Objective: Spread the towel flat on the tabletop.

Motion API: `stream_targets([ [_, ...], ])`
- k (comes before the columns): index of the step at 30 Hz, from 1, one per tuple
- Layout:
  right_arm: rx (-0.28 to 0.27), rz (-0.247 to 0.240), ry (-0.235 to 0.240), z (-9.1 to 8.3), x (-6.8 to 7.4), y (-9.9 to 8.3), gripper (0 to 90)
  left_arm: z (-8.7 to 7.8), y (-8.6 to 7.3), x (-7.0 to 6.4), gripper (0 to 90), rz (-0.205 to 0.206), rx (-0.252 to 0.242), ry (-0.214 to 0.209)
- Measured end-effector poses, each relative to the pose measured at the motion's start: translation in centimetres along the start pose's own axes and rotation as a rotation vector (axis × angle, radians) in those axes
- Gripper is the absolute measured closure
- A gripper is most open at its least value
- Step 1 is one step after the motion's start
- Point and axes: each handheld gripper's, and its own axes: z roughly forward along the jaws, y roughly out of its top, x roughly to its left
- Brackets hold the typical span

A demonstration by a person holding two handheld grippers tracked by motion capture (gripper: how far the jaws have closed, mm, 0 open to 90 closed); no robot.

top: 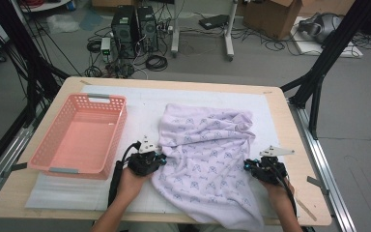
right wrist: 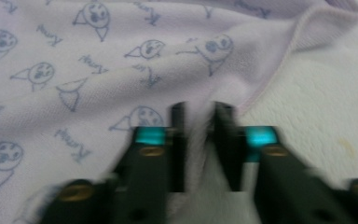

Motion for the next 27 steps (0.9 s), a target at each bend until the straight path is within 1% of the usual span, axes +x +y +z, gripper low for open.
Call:
stream_targets([
  [1, 0.002, -0.017, -0.014, 0.3, -0.1, 0.3, 86.0, 0.0, 0.2, 0.4, 86.3, -0.036, -0.029, 0.008],
  [2, 0.000, -0.031, -0.035, 0.6, -0.2, 0.7, 86.3, 0.0, 0.4, 0.8, 86.4, -0.063, -0.051, 0.013],
  [3, -0.004, -0.029, -0.061, 0.9, -0.4, 1.0, 86.3, 0.0, 0.5, 1.3, 86.5, -0.080, -0.073, 0.023],
  [4, -0.016, -0.028, -0.074, 1.3, -0.7, 1.3, 86.4, 0.2, 0.7, 1.8, 86.6, -0.100, -0.073, 0.028],
  [5, -0.022, -0.022, -0.091, 1.6, -1.0, 1.6, 86.4, 0.3, 1.0, 2.2, 86.6, -0.106, -0.065, 0.041],
  [6, -0.033, -0.015, -0.111, 2.0, -1.5, 1.9, 86.4, 0.5, 1.2, 2.6, 86.6, -0.109, -0.072, 0.059],
  [7, -0.050, 0.004, -0.125, 2.3, -1.9, 2.3, 86.4, 0.7, 1.6, 3.0, 86.6, -0.116, -0.081, 0.076],
  [8, -0.067, 0.015, -0.149, 2.6, -2.5, 2.6, 86.5, 0.8, 1.9, 3.3, 86.6, -0.128, -0.096, 0.089],
  [9, -0.076, 0.032, -0.167, 2.8, -3.0, 2.9, 86.5, 1.0, 2.3, 3.8, 86.6, -0.138, -0.102, 0.105],
  [10, -0.085, 0.060, -0.182, 3.0, -3.5, 3.2, 86.6, 1.3, 2.7, 4.1, 86.7, -0.147, -0.107, 0.121],
  [11, -0.097, 0.076, -0.200, 3.1, -4.1, 3.5, 86.6, 1.5, 3.1, 4.4, 86.7, -0.153, -0.121, 0.134],
  [12, -0.114, 0.104, -0.220, 3.2, -4.7, 3.7, 86.7, 1.7, 3.5, 4.7, 86.7, -0.158, -0.138, 0.144],
  [14, -0.146, 0.159, -0.241, 3.1, -5.7, 4.1, 86.6, 2.4, 4.2, 4.9, 86.7, -0.169, -0.168, 0.144],
  [15, -0.156, 0.178, -0.252, 3.1, -6.0, 4.3, 86.6, 2.6, 4.4, 4.8, 86.7, -0.164, -0.201, 0.148],
  [16, -0.162, 0.186, -0.263, 3.1, -6.2, 4.5, 86.6, 2.9, 4.5, 4.7, 86.7, -0.179, -0.227, 0.146],
  [17, -0.173, 0.190, -0.277, 3.1, -6.3, 4.6, 86.5, 3.1, 4.4, 4.7, 86.5, -0.189, -0.233, 0.139],
  [18, -0.184, 0.194, -0.282, 3.1, -6.3, 4.7, 86.5, 3.2, 4.3, 4.7, 84.8, -0.195, -0.224, 0.131],
  [19, -0.186, 0.201, -0.280, 3.0, -6.2, 4.7, 85.9, 3.3, 4.2, 4.6, 80.1, -0.186, -0.207, 0.113],
  [20, -0.181, 0.195, -0.272, 2.9, -6.2, 4.7, 85.0, 3.3, 4.1, 4.5, 73.1, -0.174, -0.189, 0.097],
  [21, -0.174, 0.190, -0.261, 2.8, -6.1, 4.7, 82.9, 3.2, 4.0, 4.3, 63.5, -0.172, -0.174, 0.088],
  [22, -0.175, 0.178, -0.254, 2.7, -6.0, 4.6, 79.5, 2.9, 3.9, 4.1, 55.9, -0.172, -0.173, 0.078],
  [23, -0.173, 0.165, -0.250, 2.5, -5.8, 4.5, 75.8, 2.6, 3.7, 3.8, 53.8, -0.158, -0.181, 0.071],
  [24, -0.171, 0.155, -0.249, 2.2, -5.6, 4.4, 72.6, 2.3, 3.5, 3.4, 52.2, -0.141, -0.190, 0.076],
  [25, -0.180, 0.149, -0.241, 1.9, -5.4, 4.3, 70.4, 1.9, 3.4, 3.1, 49.1, -0.114, -0.184, 0.077],
  [27, -0.184, 0.133, -0.217, 1.2, -4.9, 4.0, 67.0, 1.3, 3.2, 2.5, 48.0, -0.062, -0.144, 0.051],
])
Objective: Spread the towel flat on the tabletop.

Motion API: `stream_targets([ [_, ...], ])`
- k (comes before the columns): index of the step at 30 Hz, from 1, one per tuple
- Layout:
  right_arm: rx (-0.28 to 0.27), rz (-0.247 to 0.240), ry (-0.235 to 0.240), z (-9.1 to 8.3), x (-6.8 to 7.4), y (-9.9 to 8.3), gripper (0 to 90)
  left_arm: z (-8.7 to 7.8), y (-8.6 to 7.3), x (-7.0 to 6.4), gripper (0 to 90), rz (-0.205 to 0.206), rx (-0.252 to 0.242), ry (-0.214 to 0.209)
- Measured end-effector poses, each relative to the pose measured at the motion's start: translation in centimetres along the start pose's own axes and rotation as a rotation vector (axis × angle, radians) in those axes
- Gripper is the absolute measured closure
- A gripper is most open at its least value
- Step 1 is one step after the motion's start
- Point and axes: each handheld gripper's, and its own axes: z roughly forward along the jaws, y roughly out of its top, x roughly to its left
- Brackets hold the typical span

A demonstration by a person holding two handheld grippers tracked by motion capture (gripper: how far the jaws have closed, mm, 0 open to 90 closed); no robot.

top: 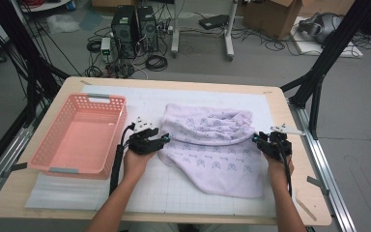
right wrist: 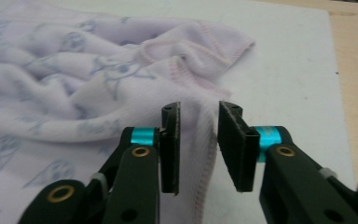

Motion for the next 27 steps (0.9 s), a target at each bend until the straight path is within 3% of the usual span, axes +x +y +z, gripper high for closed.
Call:
stream_targets([
  [3, 0.007, -0.057, 0.033, -1.2, 0.8, -0.7, 63.9, -1.1, -0.6, -1.0, 50.7, 0.063, -0.023, -0.021],
  [5, 0.027, -0.089, 0.048, -2.0, 1.2, -1.3, 62.2, -1.5, -1.0, -1.5, 51.1, 0.085, 0.001, -0.048],
  [11, 0.102, -0.132, 0.103, -3.7, 2.0, -3.1, 56.0, -2.3, -2.4, -2.2, 58.4, 0.099, 0.019, -0.108],
  [16, 0.091, -0.106, 0.138, -5.2, 2.5, -4.1, 55.8, -2.8, -2.8, -2.4, 61.6, 0.097, 0.032, -0.153],
  [20, 0.069, -0.103, 0.149, -6.3, 3.1, -4.2, 55.9, -2.8, -3.0, -3.0, 67.0, 0.120, 0.057, -0.187],
  [24, 0.063, -0.112, 0.156, -6.8, 3.6, -4.5, 56.2, -2.3, -2.9, -4.1, 61.4, 0.146, 0.081, -0.213],
  [27, 0.076, -0.108, 0.156, -6.7, 3.6, -4.6, 56.3, -1.5, -2.8, -5.1, 56.9, 0.203, 0.119, -0.204],
])
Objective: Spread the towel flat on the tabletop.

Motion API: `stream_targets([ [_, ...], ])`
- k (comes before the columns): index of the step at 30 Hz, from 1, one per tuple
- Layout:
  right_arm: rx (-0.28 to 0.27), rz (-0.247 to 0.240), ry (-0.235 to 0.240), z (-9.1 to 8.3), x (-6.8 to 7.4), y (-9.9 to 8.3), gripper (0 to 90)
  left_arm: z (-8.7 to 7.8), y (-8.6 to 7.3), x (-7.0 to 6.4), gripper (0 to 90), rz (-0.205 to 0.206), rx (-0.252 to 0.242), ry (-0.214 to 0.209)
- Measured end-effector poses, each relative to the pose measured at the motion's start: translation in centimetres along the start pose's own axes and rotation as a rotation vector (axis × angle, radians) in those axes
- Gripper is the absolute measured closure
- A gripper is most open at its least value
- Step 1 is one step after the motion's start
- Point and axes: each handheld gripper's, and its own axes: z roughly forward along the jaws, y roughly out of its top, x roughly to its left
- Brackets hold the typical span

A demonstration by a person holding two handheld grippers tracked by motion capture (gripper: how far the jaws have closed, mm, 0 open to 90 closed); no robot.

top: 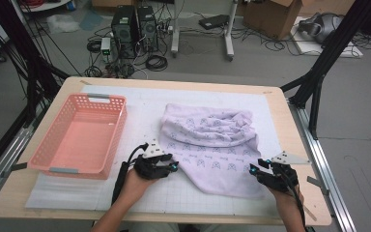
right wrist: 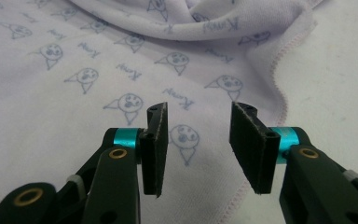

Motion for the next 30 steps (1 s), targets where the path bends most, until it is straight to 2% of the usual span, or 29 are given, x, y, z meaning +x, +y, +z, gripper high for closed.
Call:
stream_targets([
  [2, 0.004, -0.001, 0.001, 0.1, -0.1, -0.1, 56.4, 0.6, 0.4, -0.2, 52.5, 0.016, 0.013, 0.041],
  [4, 0.007, 0.002, 0.001, 0.2, -0.1, -0.1, 56.4, 1.1, 0.9, -0.2, 52.1, 0.026, 0.020, 0.067],
  [6, 0.006, 0.004, 0.005, 0.3, -0.1, -0.1, 56.4, 1.7, 1.0, -0.2, 52.2, 0.030, 0.040, 0.072],
  [8, 0.012, 0.000, 0.007, 0.5, 0.0, -0.1, 56.6, 2.3, 1.0, -0.2, 52.9, 0.015, 0.051, 0.075],
  [11, 0.016, -0.006, 0.012, 0.8, 0.2, -0.1, 56.7, 2.6, 1.0, -0.3, 56.6, 0.007, 0.046, 0.083],
  [13, 0.014, -0.007, 0.015, 0.8, 0.3, 0.0, 56.7, 2.5, 0.9, -0.4, 62.6, 0.016, 0.046, 0.075],
  [16, 0.016, -0.012, 0.018, 0.9, 0.3, 0.1, 56.7, 2.3, 0.8, -0.6, 69.4, 0.018, 0.041, 0.070],
  [18, 0.014, -0.017, 0.018, 0.9, 0.3, 0.0, 56.7, 2.1, 0.6, -0.7, 68.6, 0.016, 0.035, 0.076],
  [20, 0.016, -0.015, 0.020, 0.8, 0.4, 0.1, 56.7, 1.8, 0.5, -0.7, 63.5, 0.001, 0.024, 0.080],
  [23, 0.016, -0.024, 0.017, 0.8, 0.5, 0.1, 56.7, 0.7, 0.2, -0.6, 59.2, -0.005, 0.019, 0.080],
  [26, 0.013, -0.023, 0.016, 0.7, 0.4, 0.0, 56.7, -0.6, -0.1, -0.4, 59.7, -0.012, 0.001, 0.088],
  [30, 0.013, -0.018, 0.017, 0.7, 0.3, 0.0, 56.7, -1.3, -0.6, -0.5, 65.0, -0.005, 0.011, 0.057],
])
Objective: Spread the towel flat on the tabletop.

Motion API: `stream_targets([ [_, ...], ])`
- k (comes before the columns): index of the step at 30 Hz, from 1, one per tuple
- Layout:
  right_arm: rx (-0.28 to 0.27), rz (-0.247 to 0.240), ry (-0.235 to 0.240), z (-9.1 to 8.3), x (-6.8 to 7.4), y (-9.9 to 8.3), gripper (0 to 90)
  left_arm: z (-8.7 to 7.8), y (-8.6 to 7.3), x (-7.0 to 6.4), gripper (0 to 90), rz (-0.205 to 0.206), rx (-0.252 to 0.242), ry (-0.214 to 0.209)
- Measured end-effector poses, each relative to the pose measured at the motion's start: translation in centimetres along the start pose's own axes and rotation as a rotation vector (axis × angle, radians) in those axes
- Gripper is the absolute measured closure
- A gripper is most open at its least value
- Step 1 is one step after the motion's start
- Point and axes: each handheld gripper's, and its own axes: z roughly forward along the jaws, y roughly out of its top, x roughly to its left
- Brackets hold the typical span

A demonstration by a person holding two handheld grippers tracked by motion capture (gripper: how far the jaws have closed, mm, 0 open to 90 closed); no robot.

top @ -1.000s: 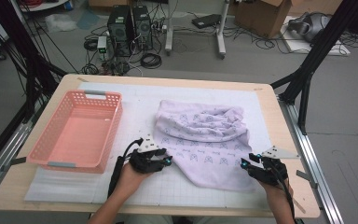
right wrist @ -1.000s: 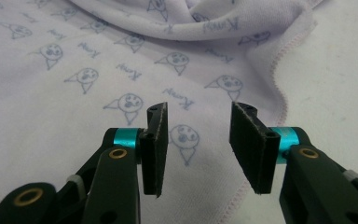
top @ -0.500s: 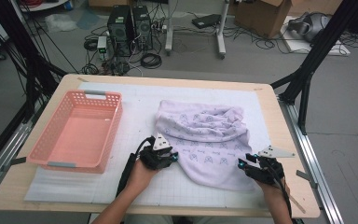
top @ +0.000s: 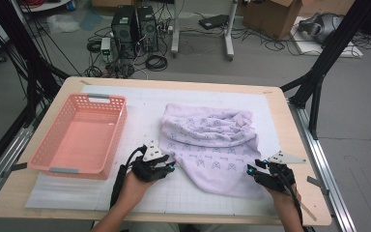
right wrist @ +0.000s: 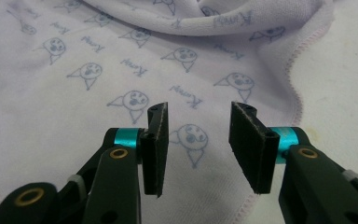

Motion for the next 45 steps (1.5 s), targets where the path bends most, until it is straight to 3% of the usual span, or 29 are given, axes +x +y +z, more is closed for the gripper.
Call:
stream_targets([
  [7, 0.003, -0.005, 0.006, 0.2, 0.3, 0.1, 56.9, 2.0, 0.2, -0.8, 59.5, 0.017, 0.051, -0.034],
  [10, 0.006, -0.007, 0.007, 0.3, 0.3, 0.1, 57.0, 2.6, 0.5, -1.0, 57.2, 0.010, 0.047, -0.037],
  [12, 0.004, -0.009, 0.008, 0.3, 0.2, 0.1, 57.1, 2.7, 0.5, -1.1, 63.2, 0.029, 0.050, -0.007],
  [14, 0.007, -0.006, 0.009, 0.3, 0.3, 0.1, 57.1, 2.5, 0.5, -1.0, 76.5, 0.032, 0.044, 0.010],
  [15, 0.008, -0.010, 0.009, 0.4, 0.2, 0.1, 57.2, 2.3, 0.4, -0.8, 83.8, 0.020, 0.043, -0.003],
  [16, 0.008, -0.010, 0.008, 0.4, 0.2, 0.1, 57.2, 2.2, 0.3, -0.7, 85.1, 0.013, 0.040, -0.006],
  [21, 0.007, -0.003, 0.007, 0.3, 0.2, 0.0, 57.2, 0.6, -0.4, -0.3, 85.7, -0.001, 0.037, -0.001],
  [27, 0.014, -0.001, 0.008, 0.1, 0.4, -0.2, 57.3, -1.9, -1.2, -0.4, 85.8, -0.071, -0.005, -0.026],
  [35, 0.015, -0.012, 0.013, -0.7, 1.1, -0.7, 57.3, -4.5, -3.2, -1.1, 85.7, -0.104, -0.015, 0.008],
  [38, 0.014, -0.018, 0.000, -1.2, 1.2, -1.0, 57.7, -5.3, -3.7, -1.4, 87.2, -0.106, -0.023, 0.006],
  [40, 0.021, -0.019, -0.015, -1.5, 1.1, -1.2, 58.1, -6.1, -4.1, -1.6, 87.3, -0.139, -0.036, -0.015],
  [45, 0.032, 0.017, -0.042, -2.2, 0.4, -1.8, 58.5, -7.5, -4.7, -1.8, 87.0, -0.162, -0.052, -0.008],
])
